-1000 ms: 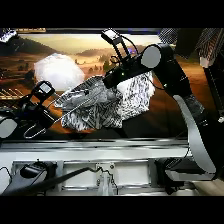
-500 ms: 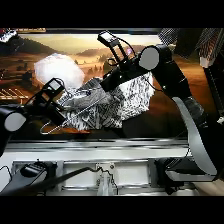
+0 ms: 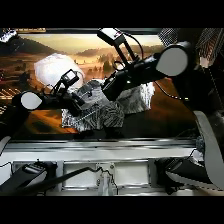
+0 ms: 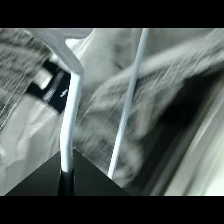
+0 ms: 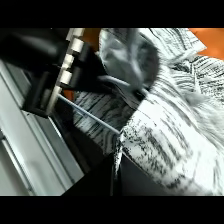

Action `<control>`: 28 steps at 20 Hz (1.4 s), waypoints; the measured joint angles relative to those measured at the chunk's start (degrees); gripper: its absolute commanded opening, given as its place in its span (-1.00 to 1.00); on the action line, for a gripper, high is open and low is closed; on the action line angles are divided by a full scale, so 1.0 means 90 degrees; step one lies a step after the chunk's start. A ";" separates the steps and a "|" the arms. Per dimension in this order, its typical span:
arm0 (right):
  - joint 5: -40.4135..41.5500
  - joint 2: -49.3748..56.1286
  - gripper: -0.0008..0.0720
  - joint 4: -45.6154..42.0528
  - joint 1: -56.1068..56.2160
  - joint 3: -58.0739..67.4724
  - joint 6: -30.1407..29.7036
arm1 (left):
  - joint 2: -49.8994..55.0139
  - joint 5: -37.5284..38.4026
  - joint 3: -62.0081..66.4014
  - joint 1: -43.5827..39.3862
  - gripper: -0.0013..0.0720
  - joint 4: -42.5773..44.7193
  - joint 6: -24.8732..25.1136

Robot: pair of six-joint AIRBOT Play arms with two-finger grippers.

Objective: Fold the clothes and pants, and hang the long-sleeved shirts on hangers.

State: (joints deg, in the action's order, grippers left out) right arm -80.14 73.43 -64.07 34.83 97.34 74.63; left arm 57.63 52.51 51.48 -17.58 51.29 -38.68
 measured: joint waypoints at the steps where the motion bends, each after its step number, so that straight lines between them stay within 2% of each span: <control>1: -0.0066 -0.0100 -0.91 -0.0002 0.0005 0.0000 0.0034 | 0.0039 -0.0032 0.0032 0.0117 -0.92 -0.0588 0.0444; 6: -0.0459 -0.0597 -0.91 -0.0002 0.0017 0.0002 0.0228 | 0.0119 0.0153 0.0087 0.0658 -0.92 -0.3062 0.2222; 11: -0.0826 -0.1039 -0.91 0.0566 0.0017 0.0002 0.0323 | 0.0134 0.0559 0.0095 0.0729 -0.92 -0.4794 0.3376; 19: -0.1523 -0.1532 -0.91 0.1268 0.0017 0.0002 0.0398 | 0.0398 0.1564 0.0097 0.0726 -0.92 -0.6098 0.4357; 23: -0.1639 -0.1637 -0.91 0.1365 0.0017 0.0002 0.0544 | 0.0981 0.2586 0.0100 0.0726 -0.92 -0.7094 0.4874; 28: -0.1717 -0.1668 -0.91 0.1467 0.0019 0.0002 0.0721 | 0.2130 0.4308 0.0100 0.0726 -0.92 -0.7944 0.5132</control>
State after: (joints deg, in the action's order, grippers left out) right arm -95.59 58.41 -50.87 35.00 97.36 81.12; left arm 76.79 91.29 52.38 -11.05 -20.21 7.51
